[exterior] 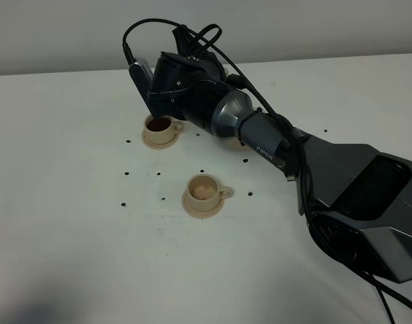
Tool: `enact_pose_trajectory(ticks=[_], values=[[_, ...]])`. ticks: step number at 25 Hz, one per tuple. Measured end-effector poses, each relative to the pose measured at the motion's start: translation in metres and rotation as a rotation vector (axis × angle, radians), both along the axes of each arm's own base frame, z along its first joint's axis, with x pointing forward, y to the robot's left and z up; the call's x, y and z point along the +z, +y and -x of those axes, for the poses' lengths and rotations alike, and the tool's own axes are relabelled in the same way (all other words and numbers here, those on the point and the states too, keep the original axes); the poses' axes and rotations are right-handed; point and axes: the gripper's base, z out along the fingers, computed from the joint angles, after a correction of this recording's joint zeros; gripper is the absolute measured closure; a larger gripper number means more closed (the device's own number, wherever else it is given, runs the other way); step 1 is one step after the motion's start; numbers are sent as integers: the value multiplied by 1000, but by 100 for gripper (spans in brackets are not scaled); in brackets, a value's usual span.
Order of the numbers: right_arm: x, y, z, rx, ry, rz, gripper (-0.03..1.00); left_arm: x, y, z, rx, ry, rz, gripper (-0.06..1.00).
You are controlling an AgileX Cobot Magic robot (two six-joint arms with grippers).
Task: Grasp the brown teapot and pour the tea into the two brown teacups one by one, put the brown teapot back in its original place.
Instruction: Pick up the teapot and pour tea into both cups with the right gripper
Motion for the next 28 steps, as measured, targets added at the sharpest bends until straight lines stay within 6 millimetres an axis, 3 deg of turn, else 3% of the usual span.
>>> enact_pose_trajectory(ticks=[12,24,28], values=[[33,-8,17,-264,108,-318,86,0,0,0,0,0,0,54],[25,2,31,-440,306,-581,86,0,0,0,0,0,0,54],[32,4,37,-494,362,-666,86,0,0,0,0,0,0,54]])
